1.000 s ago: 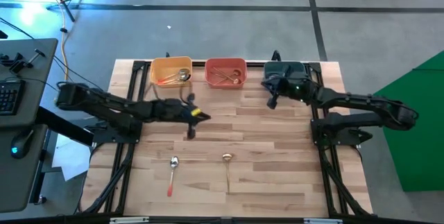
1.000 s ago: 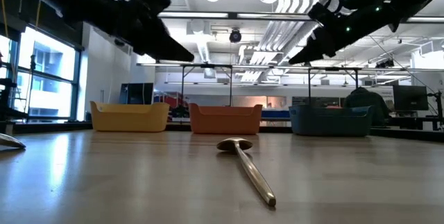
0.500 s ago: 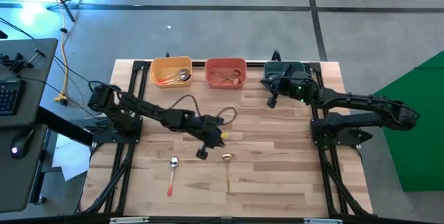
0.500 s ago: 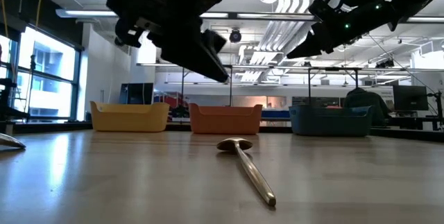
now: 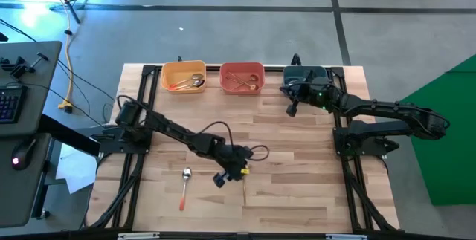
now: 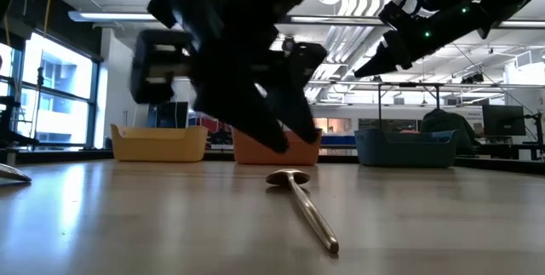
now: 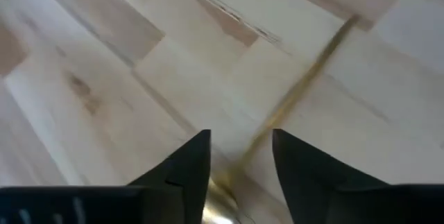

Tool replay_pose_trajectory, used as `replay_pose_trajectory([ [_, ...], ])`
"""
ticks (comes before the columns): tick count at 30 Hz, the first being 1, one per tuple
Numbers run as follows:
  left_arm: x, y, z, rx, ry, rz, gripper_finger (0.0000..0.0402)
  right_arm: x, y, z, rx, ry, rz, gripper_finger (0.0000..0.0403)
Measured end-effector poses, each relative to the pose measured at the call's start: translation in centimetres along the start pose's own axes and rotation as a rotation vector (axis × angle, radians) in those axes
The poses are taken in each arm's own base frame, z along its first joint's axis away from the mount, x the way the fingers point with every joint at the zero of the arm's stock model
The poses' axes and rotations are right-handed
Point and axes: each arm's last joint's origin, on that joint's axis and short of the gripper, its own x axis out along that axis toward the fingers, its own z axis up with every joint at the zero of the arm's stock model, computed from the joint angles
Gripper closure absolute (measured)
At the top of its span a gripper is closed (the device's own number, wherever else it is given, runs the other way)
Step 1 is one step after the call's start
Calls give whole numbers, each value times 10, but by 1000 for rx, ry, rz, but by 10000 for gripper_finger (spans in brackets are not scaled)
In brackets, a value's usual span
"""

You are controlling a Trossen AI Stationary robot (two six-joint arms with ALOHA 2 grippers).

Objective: Sort silverware by color (type)
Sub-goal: Put the gold spoon into the orange bin

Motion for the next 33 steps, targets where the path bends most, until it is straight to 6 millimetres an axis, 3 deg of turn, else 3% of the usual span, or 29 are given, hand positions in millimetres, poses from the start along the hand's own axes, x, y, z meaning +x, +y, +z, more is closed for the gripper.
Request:
replay_pose_trajectory([
  [8, 24, 3, -6, 181, 135, 31, 245, 0, 6, -15, 20, 25, 16, 401],
  [18, 26, 1, -11, 214, 231, 24, 316, 0, 7, -23, 77, 41, 19, 401],
  [24, 22, 0, -21, 207, 363, 16, 389, 0, 7, -23, 54, 39, 20, 401],
  [33, -3, 21, -37, 58, 452, 53, 397, 0, 4, -14, -69, -50, -8, 401],
])
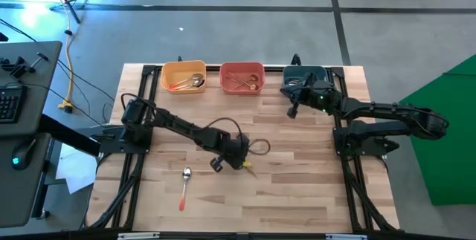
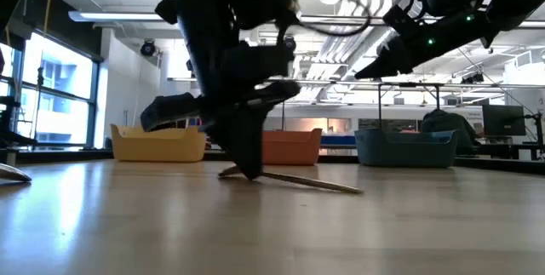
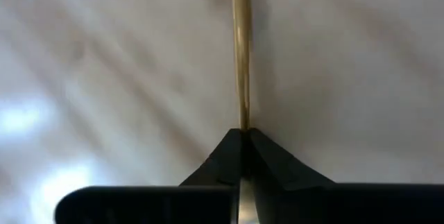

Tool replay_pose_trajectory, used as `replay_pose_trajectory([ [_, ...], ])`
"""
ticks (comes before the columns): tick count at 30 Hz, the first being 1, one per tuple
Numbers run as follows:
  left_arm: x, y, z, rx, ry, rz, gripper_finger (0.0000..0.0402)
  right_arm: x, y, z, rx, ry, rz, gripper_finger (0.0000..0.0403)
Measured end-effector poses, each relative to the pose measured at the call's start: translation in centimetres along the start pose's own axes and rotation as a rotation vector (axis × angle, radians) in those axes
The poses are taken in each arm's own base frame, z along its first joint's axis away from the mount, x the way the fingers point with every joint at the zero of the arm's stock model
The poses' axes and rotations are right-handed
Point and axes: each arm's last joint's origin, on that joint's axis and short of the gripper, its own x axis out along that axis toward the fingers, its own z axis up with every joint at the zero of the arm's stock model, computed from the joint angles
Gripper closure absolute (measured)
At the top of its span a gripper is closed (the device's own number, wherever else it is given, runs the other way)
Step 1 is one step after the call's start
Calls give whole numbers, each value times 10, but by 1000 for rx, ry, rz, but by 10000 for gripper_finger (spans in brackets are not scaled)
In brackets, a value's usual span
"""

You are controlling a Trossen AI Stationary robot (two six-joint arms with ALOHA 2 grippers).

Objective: Sort silverware by color (type)
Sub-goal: Put the gold spoon into the orange bin

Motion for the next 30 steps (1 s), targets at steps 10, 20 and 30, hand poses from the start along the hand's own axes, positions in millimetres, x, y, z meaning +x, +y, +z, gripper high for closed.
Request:
replay_pose_trajectory([
  [10, -43, 53, -58, -376, 66, 72, 400, 0, -6, 3, -75, -35, -36, 401],
  [20, -87, 144, -158, -935, 17, 313, 401, 0, -5, 1, -37, -17, -28, 401],
  [30, -84, 201, -177, -969, 39, 332, 401, 0, -5, 1, -36, -18, -29, 401],
])
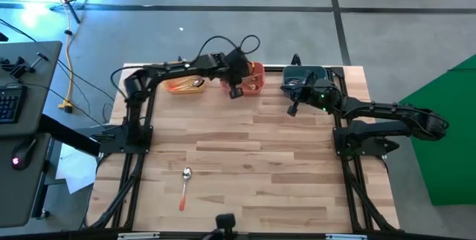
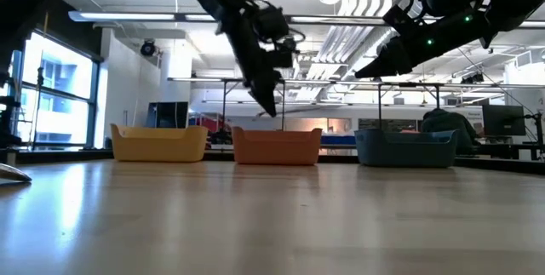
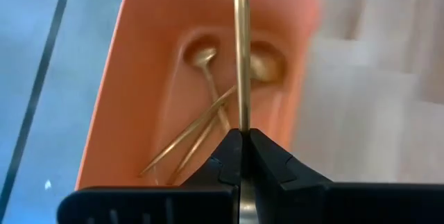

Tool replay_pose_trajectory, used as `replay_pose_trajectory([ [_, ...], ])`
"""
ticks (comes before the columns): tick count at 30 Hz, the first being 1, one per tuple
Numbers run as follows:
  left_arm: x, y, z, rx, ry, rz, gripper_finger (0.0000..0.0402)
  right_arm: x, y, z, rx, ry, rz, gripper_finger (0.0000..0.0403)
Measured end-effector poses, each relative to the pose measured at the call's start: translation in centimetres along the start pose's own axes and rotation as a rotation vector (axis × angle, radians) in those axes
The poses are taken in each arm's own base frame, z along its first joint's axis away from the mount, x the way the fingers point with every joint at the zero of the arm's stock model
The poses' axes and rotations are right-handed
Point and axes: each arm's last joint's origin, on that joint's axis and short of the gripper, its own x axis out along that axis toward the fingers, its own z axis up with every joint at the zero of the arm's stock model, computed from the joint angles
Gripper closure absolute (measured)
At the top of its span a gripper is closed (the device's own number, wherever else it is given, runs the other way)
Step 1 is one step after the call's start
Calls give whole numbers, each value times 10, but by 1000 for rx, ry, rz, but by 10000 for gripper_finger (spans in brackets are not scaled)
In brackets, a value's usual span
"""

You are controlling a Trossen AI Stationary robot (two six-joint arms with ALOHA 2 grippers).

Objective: Sort silverware by color (type)
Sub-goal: Put the gold spoon into the orange bin, then put the orange spoon into the yellow bin

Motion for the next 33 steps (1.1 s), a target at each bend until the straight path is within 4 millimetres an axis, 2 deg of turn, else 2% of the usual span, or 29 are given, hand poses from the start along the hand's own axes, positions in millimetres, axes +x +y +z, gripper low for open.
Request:
replay_pose_trajectory([
  [5, 25, 15, 3, -62, 80, 0, 401, 0, 0, 0, 0, 0, 0, 401],
  [10, 47, 20, -7, -107, 178, -11, 401, 0, 0, 0, -5, 3, 1, 401],
  [16, 56, 23, -13, -109, 204, -29, 401, 0, 0, 0, -15, 4, 2, 401],
  [21, 55, 27, -14, -133, 201, -32, 398, 0, 0, 0, -12, 6, 2, 401],
  [33, 51, 27, -16, -181, 222, -34, 316, 0, 0, -1, -18, 7, 3, 401],
])
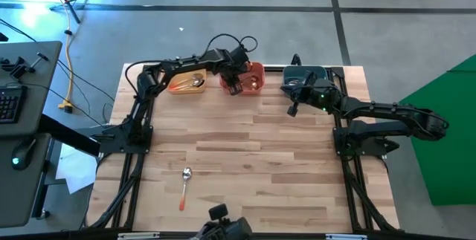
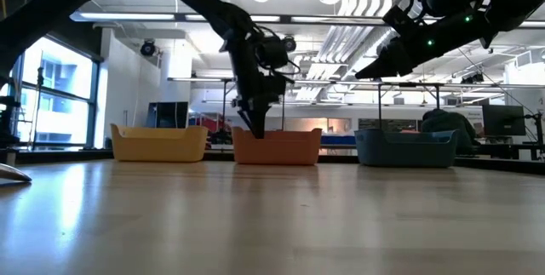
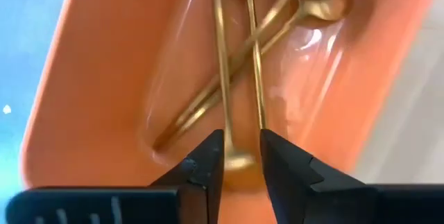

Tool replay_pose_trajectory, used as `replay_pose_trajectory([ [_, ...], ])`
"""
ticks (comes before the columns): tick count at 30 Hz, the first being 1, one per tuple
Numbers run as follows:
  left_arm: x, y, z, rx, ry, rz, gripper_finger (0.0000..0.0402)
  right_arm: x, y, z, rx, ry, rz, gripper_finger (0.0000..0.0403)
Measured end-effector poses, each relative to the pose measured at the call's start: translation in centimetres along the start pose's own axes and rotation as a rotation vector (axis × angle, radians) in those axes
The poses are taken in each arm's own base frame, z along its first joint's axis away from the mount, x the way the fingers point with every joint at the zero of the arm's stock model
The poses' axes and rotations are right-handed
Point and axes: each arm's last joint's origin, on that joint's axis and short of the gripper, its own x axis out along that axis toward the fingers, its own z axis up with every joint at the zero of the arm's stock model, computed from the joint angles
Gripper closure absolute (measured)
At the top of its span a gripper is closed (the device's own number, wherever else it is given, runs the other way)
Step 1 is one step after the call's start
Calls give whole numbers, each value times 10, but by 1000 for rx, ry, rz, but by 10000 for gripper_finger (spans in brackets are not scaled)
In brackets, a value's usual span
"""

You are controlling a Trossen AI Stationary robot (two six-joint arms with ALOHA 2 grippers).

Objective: Sort silverware by color (type)
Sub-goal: Put the orange spoon into the yellow bin

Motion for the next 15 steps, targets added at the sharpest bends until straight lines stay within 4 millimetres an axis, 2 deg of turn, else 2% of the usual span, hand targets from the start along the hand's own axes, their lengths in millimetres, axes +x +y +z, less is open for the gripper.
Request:
replay_pose_trajectory([
  [3, -20, -5, -2, -1, 13, -6, 320, 0, 0, 1, -18, -5, -2, 401],
  [7, -57, -27, -7, 8, 8, -26, 352, 0, -1, 3, -42, -35, -2, 401],
  [12, -101, -69, -25, 15, -58, -6, 396, 0, 0, 6, -69, -81, 52, 401],
  [15, -118, -98, -46, 11, -84, 8, 397, 0, 0, 8, -52, -125, 111, 401],
])
